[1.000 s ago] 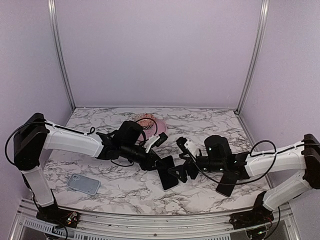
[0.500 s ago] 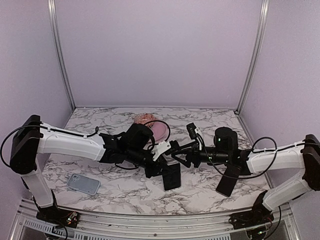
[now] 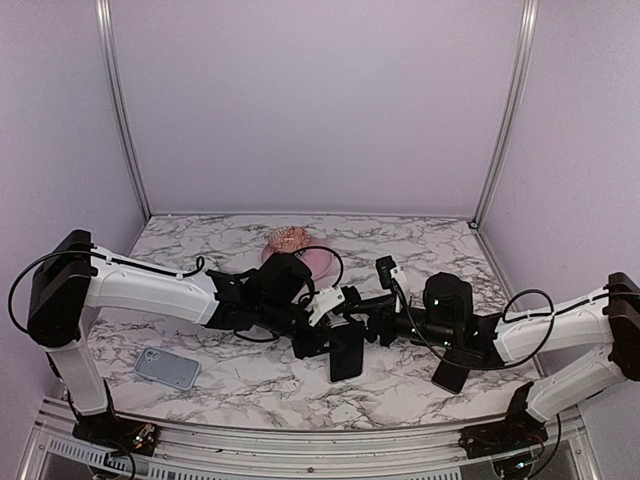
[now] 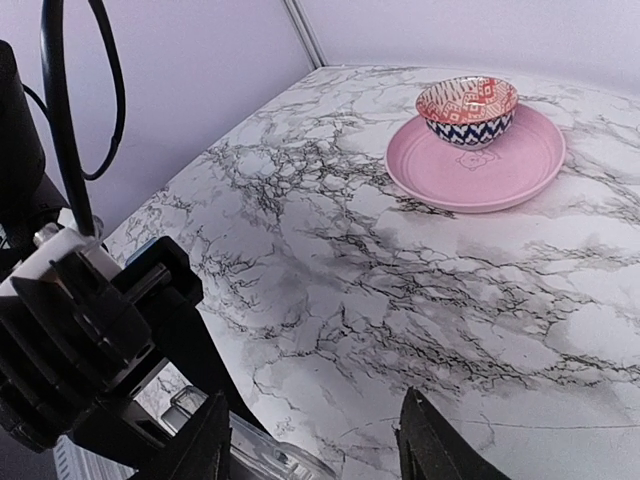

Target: Put the phone into the phone case

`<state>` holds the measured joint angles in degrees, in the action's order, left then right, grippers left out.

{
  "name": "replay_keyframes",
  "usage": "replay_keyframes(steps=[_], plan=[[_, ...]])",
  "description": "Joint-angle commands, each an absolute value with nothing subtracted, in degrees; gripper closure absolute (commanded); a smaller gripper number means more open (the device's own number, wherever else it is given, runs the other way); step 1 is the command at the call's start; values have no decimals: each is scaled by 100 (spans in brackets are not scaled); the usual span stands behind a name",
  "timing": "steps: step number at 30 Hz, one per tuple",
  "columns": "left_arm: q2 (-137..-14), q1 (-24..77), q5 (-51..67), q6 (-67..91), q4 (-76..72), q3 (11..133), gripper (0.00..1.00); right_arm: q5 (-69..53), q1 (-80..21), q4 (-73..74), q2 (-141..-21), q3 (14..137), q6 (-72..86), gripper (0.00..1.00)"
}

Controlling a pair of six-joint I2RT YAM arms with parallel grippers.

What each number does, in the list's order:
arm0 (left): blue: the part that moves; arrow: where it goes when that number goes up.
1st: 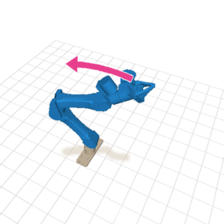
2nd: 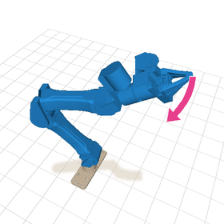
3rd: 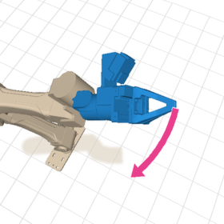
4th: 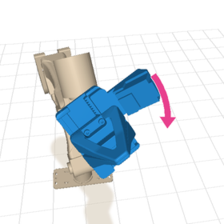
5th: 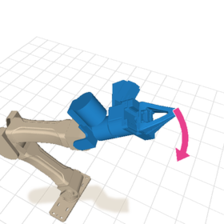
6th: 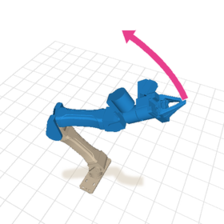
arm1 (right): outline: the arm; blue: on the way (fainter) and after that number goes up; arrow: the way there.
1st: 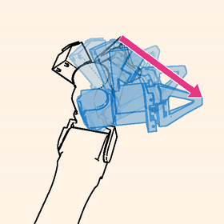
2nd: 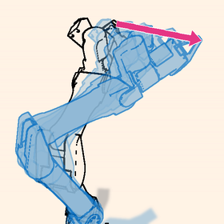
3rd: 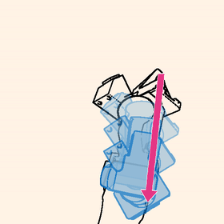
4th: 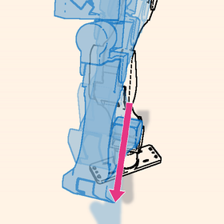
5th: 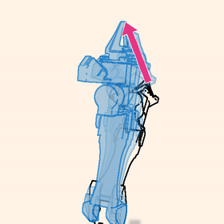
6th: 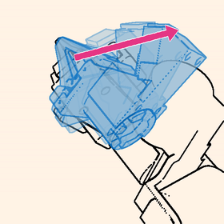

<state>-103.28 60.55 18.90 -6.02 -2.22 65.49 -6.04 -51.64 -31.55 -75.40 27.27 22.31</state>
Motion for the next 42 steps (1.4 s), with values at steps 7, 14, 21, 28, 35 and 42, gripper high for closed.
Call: replay_keyframes(steps=[7,14,21,28,35,42], plan=[[-10323,6187,1901,-360,-1463,6164,69,-317,-5326,-2505,-7574,2400,1994,46],[-10268,6187,2018,-508,-1485,6086,100,-913,-5177,-2260,-7195,2550,1372,35],[-9484,6187,2235,-1087,-1477,5738,100,-3576,-4103,-1655,-6146,2934,-222,25],[-8953,6187,2486,-1288,-1414,5726,100,-4505,-4362,-1489,-6083,3275,-1106,26],[-8879,6193,2575,-1253,-1270,5813,100,-4216,-4858,-1731,-6459,3455,-1195,41],[-8853,6218,2565,-1327,-1028,5959,100,-4049,-4887,-1710,-6875,3600,-1073,58]])
